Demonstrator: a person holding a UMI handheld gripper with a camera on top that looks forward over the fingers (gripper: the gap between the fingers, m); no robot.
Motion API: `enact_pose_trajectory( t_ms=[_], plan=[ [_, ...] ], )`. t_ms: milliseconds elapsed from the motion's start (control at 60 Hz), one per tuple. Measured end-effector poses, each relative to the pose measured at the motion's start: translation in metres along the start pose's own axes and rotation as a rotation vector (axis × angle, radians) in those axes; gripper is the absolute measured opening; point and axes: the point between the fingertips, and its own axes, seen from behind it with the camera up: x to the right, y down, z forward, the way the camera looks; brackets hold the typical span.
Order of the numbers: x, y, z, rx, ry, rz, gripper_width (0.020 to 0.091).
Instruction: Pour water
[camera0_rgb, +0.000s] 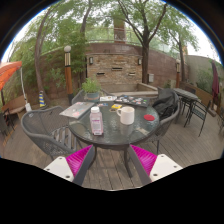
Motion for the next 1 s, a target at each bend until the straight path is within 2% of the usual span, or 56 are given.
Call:
enact_pose_trajectory(
  t_ms=[67,217,317,367,450,500,517,533,567,650,683,750,833,917,1000],
  plan=[
    [-0.031,0.004,0.041,0.026,-0.017,-0.012,0.0826],
    [-0.106,-0.012,0.134,0.139,-0.06,-0.029,0.0822],
    [-0.122,-0.03,0.199,0.206,-0.06,-0.047,0.0825],
    [-0.127,-0.036,0.226,0.211,-0.073,-0.047,0.0826],
    [-0.124,-0.06,0.258,0.283,-0.056,-0.049,0.0824],
    [-0.124,-0.066,0.273,0.289,-0.053,-0.064,0.0818],
    [-0.126,-0.067,0.277,0.29,-0.058,-0.069,0.0793],
    [-0.124,-0.069,0.282,0.292,-0.057,-0.071,0.0738],
    [-0.13,-0.069,0.286,0.282,-0.073,-0.082,0.0525],
    [-0.139,-0.07,0.292,0.293,-0.097,-0.154,0.0491],
    [-0.142,-0.071,0.289,0.286,-0.108,-0.187,0.0455],
    [-0.143,-0.068,0.294,0.236,-0.122,-0.187,0.0428],
    [-0.156,-0.068,0.3,0.162,-0.195,-0.142,0.0407],
    [-0.156,-0.117,0.282,0.171,-0.266,-0.045,0.0408],
    [-0.14,-0.168,0.282,0.174,-0.356,0.256,0.0407]
  ],
)
